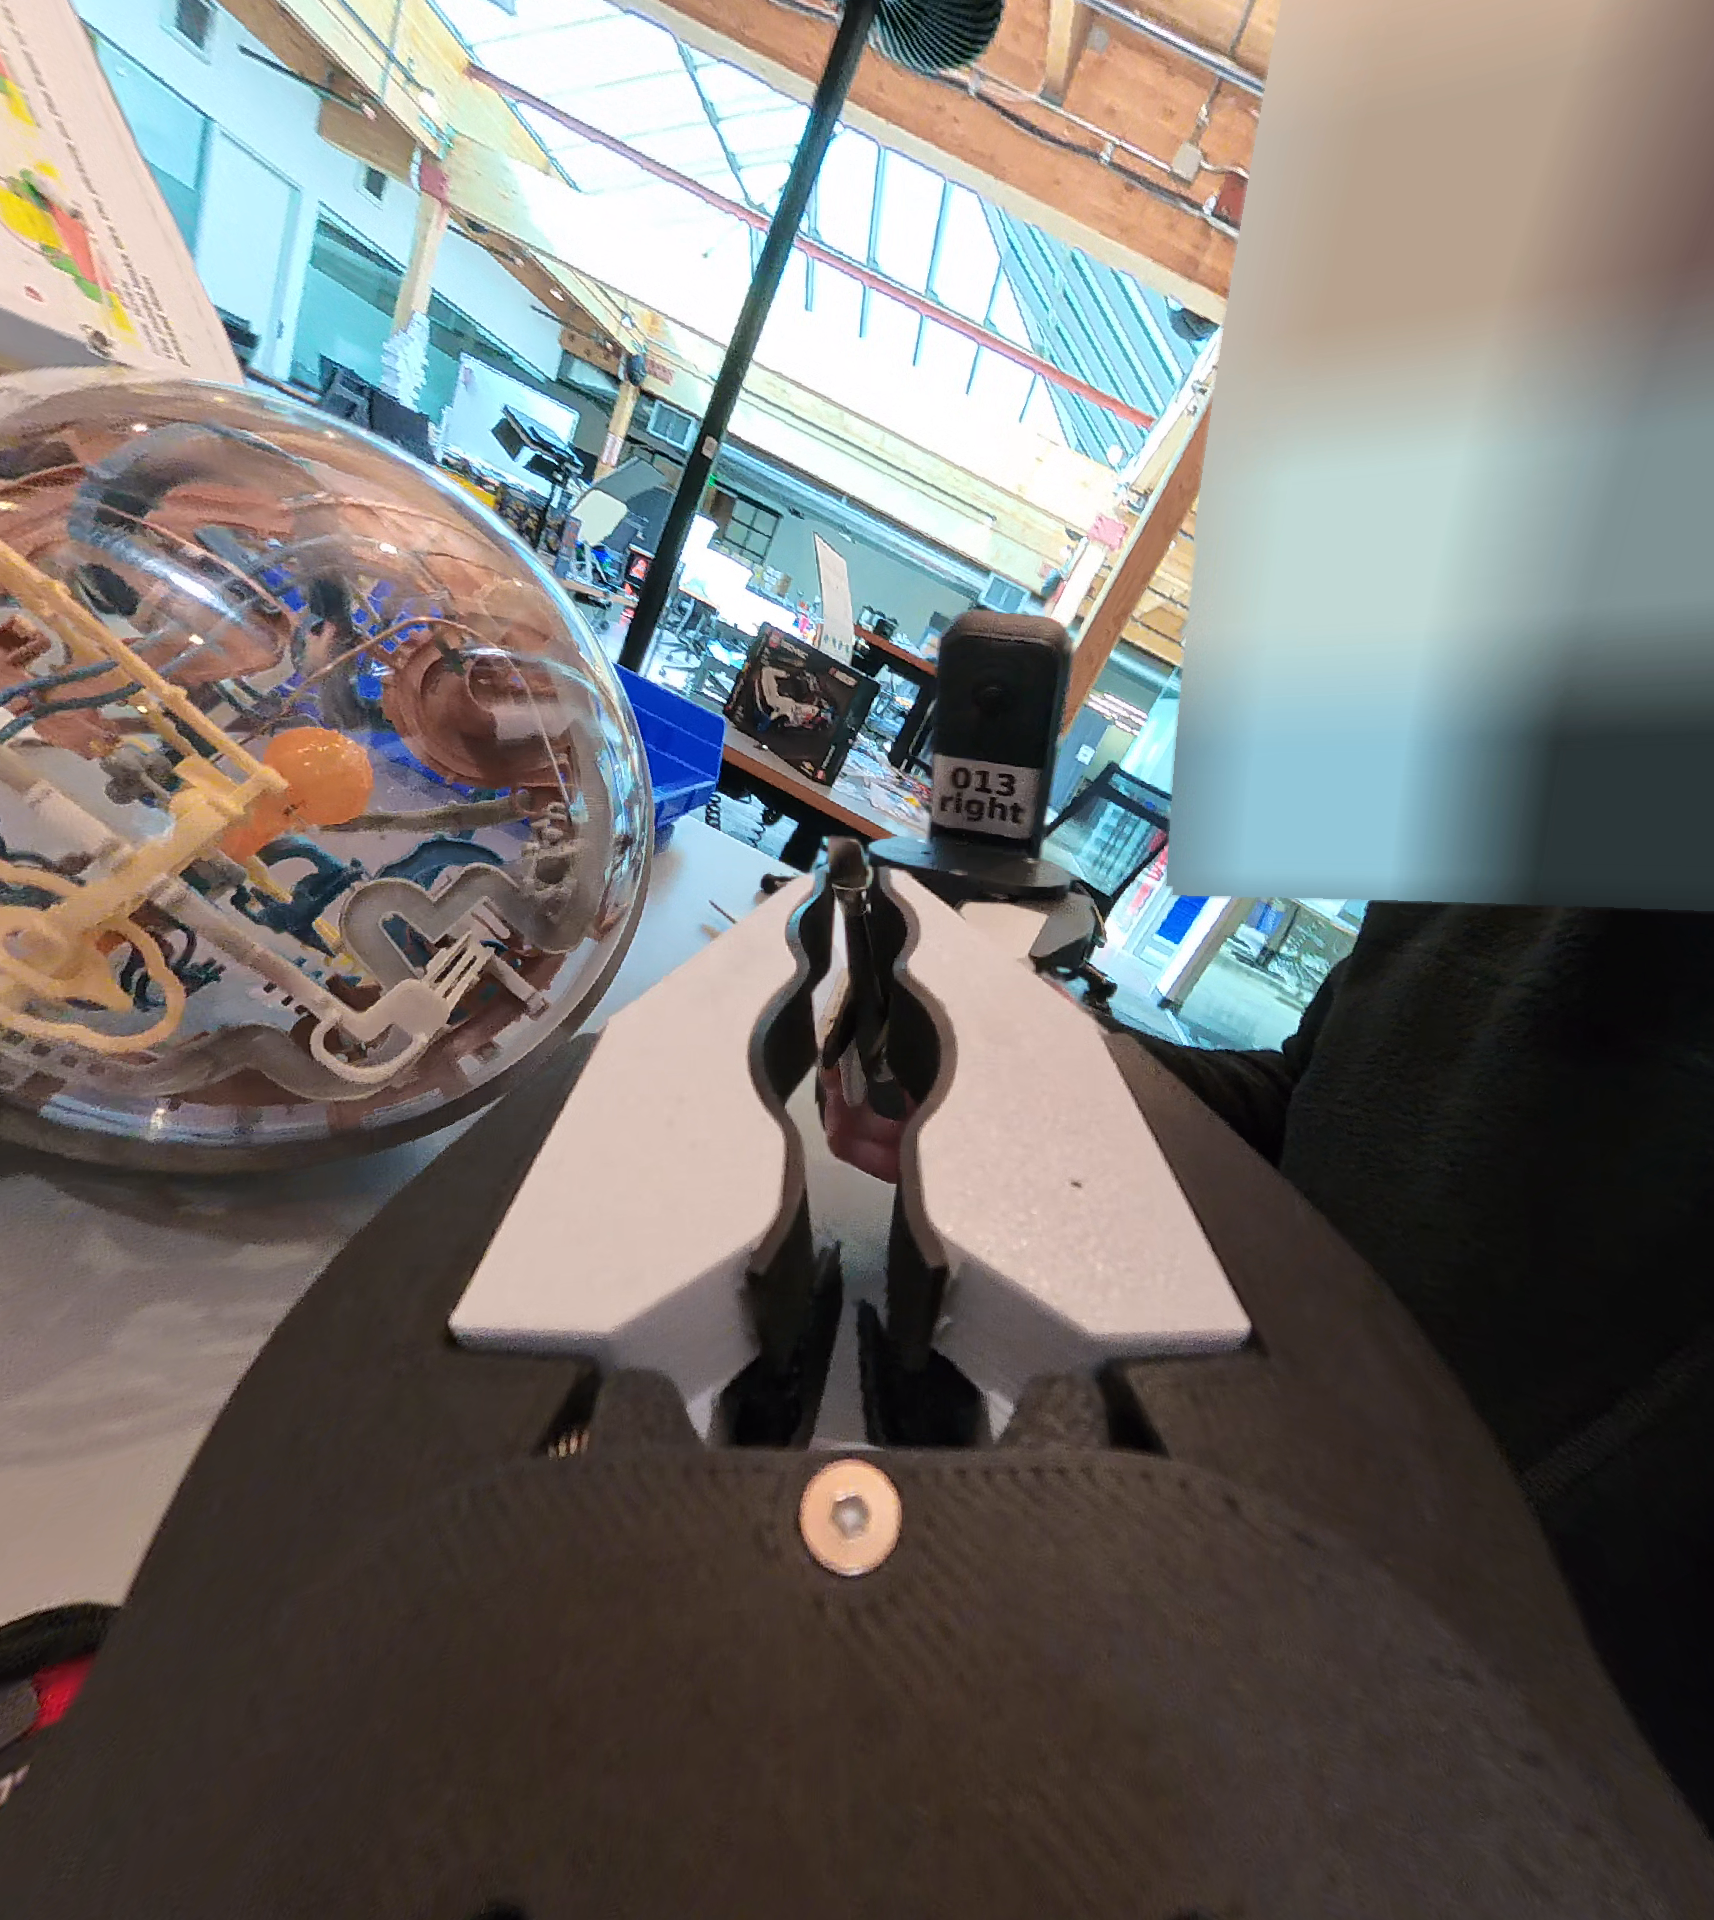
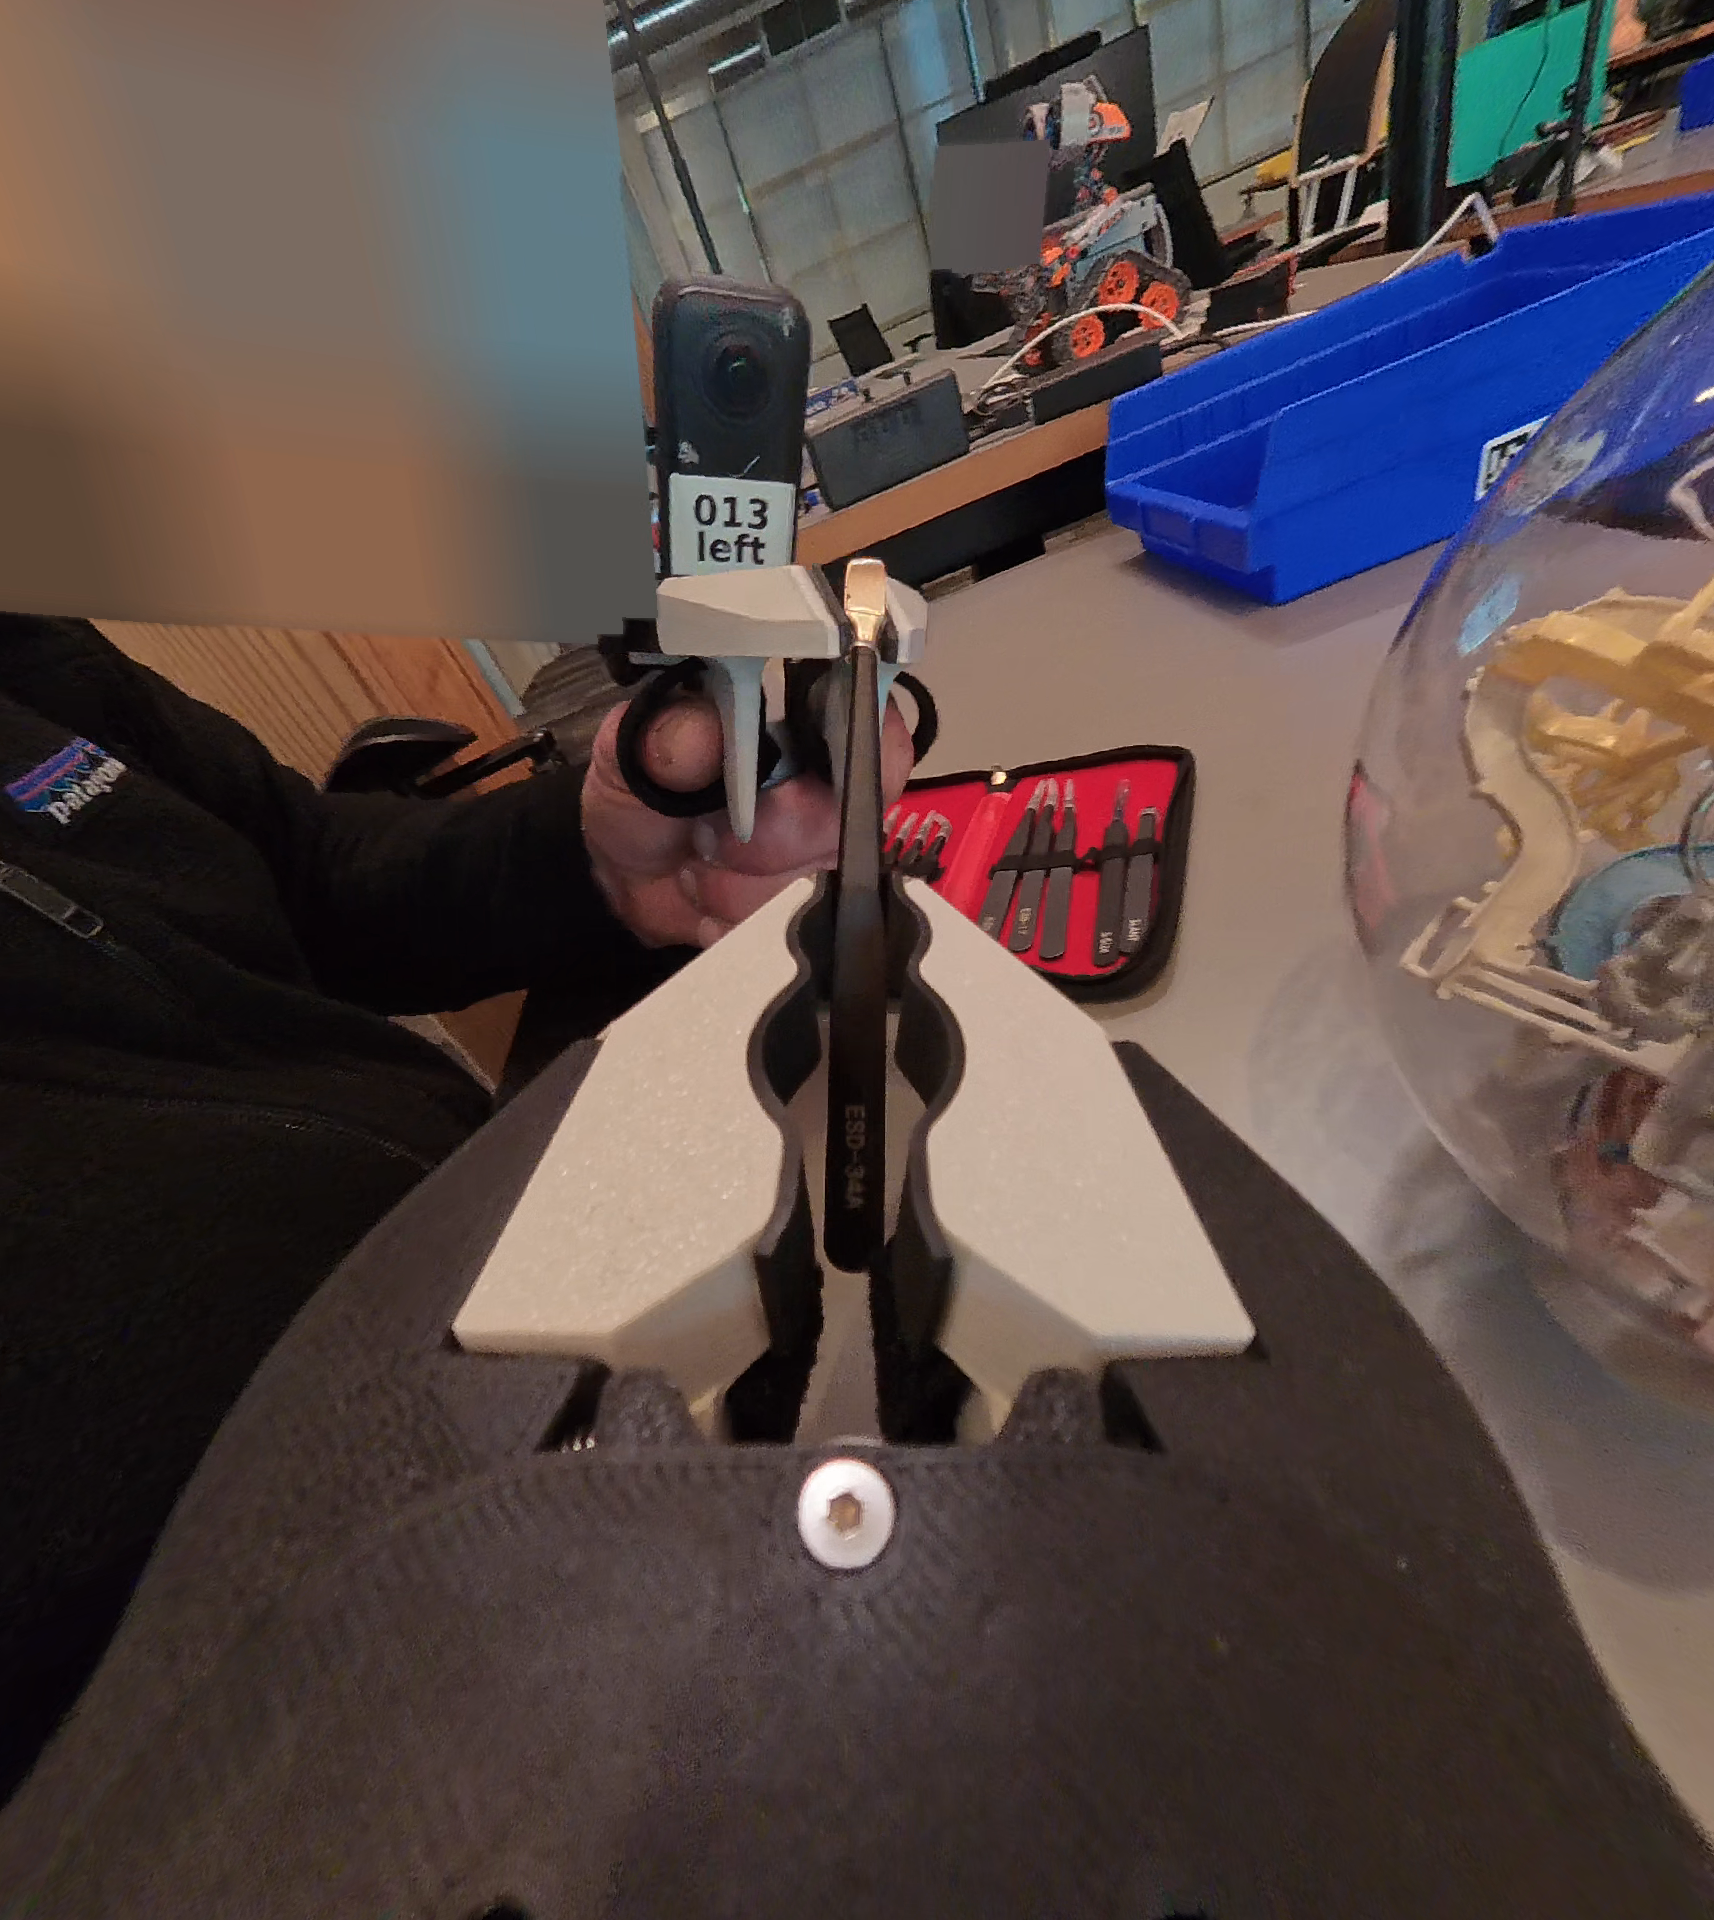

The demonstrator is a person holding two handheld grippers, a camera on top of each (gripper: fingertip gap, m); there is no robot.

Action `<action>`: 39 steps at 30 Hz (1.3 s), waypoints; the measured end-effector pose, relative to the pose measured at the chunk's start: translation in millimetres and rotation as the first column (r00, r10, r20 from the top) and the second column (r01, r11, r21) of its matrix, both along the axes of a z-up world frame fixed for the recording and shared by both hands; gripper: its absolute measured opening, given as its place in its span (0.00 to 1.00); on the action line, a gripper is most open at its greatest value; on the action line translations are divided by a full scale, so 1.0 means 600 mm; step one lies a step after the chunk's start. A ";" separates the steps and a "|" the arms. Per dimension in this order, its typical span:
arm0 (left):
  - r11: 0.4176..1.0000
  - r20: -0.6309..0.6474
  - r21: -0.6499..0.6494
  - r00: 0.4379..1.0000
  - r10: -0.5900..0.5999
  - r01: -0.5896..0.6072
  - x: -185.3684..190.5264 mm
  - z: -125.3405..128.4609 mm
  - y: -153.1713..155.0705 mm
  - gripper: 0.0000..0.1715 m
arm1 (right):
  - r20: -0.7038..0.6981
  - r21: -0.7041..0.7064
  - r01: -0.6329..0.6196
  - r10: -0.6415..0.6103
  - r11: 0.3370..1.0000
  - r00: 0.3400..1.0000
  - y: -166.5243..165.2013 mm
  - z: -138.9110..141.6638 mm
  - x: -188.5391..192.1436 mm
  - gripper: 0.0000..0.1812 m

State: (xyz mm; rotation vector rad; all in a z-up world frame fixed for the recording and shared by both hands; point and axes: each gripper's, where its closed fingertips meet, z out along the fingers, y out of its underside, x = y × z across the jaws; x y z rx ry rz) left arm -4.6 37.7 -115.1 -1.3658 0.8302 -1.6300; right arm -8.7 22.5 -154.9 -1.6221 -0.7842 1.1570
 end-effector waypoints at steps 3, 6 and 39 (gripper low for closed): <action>0.998 0.013 -0.044 0.999 0.040 -0.039 0.001 -0.002 0.006 0.01 | 0.122 0.105 0.081 -0.093 0.991 0.988 0.010 -0.004 0.007 0.03; 0.992 0.022 -0.081 0.995 0.098 -0.096 0.001 -0.004 0.013 0.01 | 0.294 0.295 0.170 -0.259 0.940 0.920 0.024 -0.006 0.018 0.03; 0.986 -0.111 -0.167 0.994 0.003 -0.022 0.030 -0.051 -0.023 0.09 | 0.540 0.651 -0.095 -0.372 0.753 0.755 0.007 -0.018 0.073 0.03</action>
